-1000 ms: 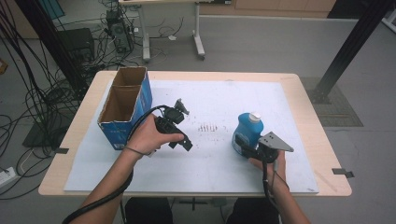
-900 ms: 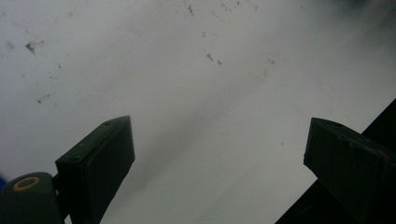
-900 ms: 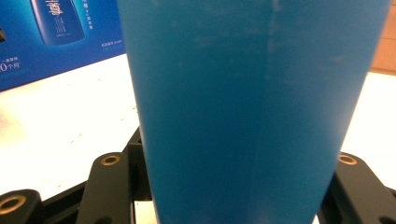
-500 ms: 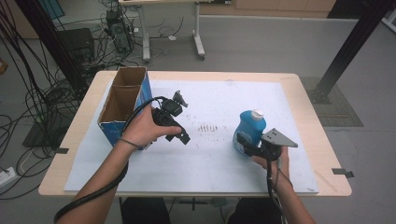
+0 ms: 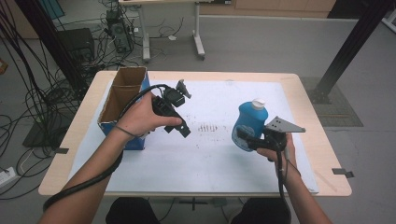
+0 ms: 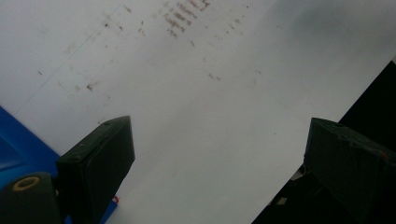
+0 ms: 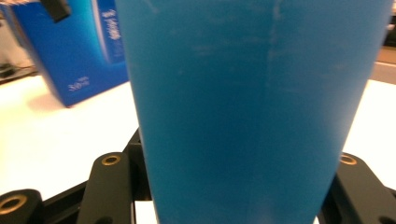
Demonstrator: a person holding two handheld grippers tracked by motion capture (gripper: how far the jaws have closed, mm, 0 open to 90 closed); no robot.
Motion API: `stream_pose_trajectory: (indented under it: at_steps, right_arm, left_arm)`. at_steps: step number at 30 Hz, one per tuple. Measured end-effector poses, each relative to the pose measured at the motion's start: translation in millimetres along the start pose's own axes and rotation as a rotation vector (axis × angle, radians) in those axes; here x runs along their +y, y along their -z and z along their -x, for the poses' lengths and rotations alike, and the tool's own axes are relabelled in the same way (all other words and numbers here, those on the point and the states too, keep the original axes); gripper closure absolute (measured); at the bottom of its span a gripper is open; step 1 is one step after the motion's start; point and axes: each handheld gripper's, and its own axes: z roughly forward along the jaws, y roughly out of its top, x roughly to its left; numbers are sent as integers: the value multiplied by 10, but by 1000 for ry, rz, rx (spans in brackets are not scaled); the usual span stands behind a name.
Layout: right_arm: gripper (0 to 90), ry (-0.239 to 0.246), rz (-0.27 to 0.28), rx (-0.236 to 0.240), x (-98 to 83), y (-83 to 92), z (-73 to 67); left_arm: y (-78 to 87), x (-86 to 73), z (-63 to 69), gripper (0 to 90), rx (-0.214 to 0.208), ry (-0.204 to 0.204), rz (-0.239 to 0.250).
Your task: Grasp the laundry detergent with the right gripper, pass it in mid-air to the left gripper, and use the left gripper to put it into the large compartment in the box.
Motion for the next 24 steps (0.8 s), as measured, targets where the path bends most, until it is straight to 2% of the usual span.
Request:
stream_pose_trajectory:
  at_steps: [5, 8, 10, 16, 20, 22, 24]
  right_arm:
    - [426, 11, -11, 73, 142, -23, 30]
    - [427, 15, -22, 135, 234, -41, 48]
    - [427, 24, -27, 173, 292, -51, 51]
    - [427, 49, -31, 296, 464, -72, 37]
    - [427, 69, -25, 379, 592, -67, 12]
    - [426, 70, -20, 412, 650, -62, 4]
    - [426, 62, -14, 450, 698, -64, 11]
  left_arm:
    - [177, 85, 26, 90, 5, -52, 8]
    - [258, 110, 42, 89, 5, -83, 17]
    - [311, 119, 45, 89, -11, -99, 24]
    - [481, 143, 50, 89, -18, -151, 29]
    - [596, 165, 60, 90, -37, -199, 34]
    - [652, 182, 61, 90, -44, -214, 40]
    - [711, 194, 68, 90, -52, -245, 38]
